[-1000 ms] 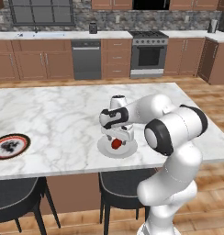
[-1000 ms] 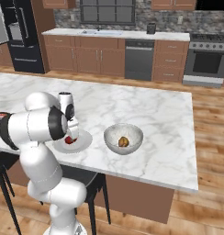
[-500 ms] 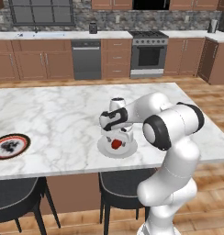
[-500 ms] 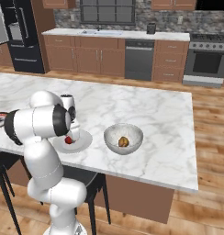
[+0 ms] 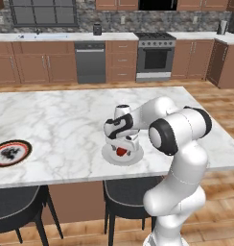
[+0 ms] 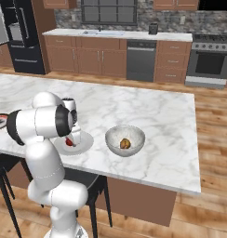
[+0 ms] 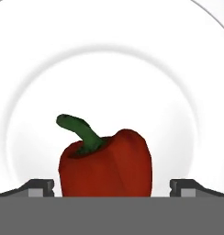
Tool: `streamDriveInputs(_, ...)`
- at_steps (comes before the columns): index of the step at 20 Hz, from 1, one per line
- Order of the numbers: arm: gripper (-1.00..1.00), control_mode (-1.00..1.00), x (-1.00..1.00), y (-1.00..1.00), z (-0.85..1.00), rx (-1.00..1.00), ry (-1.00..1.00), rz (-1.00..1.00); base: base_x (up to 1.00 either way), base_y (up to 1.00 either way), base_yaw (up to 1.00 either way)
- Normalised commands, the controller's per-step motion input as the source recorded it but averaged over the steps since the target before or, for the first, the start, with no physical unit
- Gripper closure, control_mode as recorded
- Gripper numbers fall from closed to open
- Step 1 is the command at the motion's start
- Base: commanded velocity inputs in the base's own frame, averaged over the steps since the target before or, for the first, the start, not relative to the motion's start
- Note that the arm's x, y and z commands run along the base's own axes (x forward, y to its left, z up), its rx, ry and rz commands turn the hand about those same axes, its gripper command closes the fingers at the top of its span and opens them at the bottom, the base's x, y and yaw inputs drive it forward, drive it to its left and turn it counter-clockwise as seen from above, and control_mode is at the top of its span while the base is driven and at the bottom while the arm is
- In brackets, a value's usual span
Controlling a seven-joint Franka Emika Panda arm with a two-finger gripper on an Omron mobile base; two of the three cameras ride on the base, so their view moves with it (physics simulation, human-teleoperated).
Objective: Pick the chicken drumstick and bell pepper from their plates and place them in the bowl. Then put the bowl in the fridge.
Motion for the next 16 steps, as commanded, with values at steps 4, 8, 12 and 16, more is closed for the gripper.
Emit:
streamDriveInputs(4,1.0,-1.0,0.0,0.0,-0.04,0.0,0.0,0.0,0.0,0.0,0.0)
streamDriveInputs(8,1.0,-1.0,-0.02,0.0,0.01,0.0,-0.01,0.0,0.0,0.0,0.0)
streamDriveInputs(12,1.0,-1.0,-0.13,-0.08,0.29,0.03,-0.01,0.0,0.0,0.0,0.0)
streamDriveInputs(16,1.0,-1.0,-0.18,-0.15,0.58,0.05,0.0,0.01,0.0,0.0,0.0)
